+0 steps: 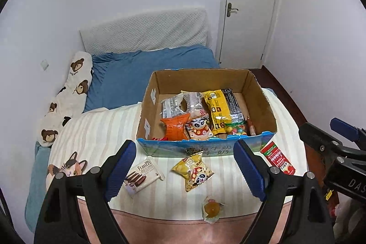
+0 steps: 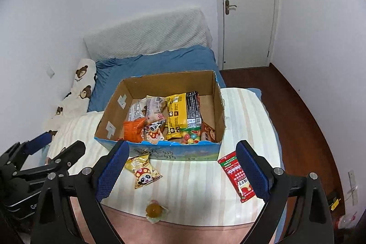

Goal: Organize snacks
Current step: 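Grasp the Franzzi cookie pack with left tool while right grasps the yellow panda chip bag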

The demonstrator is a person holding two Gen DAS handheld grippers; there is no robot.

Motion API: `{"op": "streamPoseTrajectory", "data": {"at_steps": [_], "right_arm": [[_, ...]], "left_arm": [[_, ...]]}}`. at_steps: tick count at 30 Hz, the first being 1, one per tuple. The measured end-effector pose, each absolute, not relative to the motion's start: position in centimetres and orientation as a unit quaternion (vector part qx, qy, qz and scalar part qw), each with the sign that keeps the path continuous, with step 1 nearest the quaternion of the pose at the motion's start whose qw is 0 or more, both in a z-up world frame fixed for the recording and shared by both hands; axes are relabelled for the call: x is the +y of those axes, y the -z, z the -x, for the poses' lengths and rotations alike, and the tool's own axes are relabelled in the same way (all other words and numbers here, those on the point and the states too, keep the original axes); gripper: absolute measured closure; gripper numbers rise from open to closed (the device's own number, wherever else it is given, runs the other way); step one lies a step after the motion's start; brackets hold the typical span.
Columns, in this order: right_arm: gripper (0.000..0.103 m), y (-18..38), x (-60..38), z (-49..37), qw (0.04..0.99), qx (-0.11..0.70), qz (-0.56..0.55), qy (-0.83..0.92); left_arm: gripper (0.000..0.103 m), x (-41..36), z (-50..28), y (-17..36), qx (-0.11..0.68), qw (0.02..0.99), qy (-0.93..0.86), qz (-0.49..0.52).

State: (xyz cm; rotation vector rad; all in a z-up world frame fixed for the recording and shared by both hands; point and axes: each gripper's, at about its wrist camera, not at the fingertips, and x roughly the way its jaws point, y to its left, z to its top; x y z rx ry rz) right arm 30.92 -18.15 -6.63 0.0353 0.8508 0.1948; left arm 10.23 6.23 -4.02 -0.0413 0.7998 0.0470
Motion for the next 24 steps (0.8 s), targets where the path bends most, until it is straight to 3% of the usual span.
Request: {"op": "streamPoseTrajectory", "data": {"at_steps": [3,6,13,24], "right_arm": [[0.007,7.0,-18.5,-30.8,0.901,0.421,-0.036,-0.097],[0.007,8.5,-18.8,-31.2,0.887,0.447,-0.064,-0.099],[0.007,18.1,-16.1,-33.3,0.815,0.552,-0.113,-0.135],[0.007,30.3,-6.9,-38.7,0.776,0.602,-0.004,-0.188]], "left_arm": [[0.016,6.6,-10.2,4.2,0.392,0.919,-0.022,0.028],[0.0,7.6,-10.5,5.2,0.409,0.912,-0.017,0.041],[0.0,12.4,-11.9,11.7,0.487,0.87,-0.035,0.068],[0.0,15.2,-14.3,21.3,0.574,0.807,-0.045,-0.133]]}}
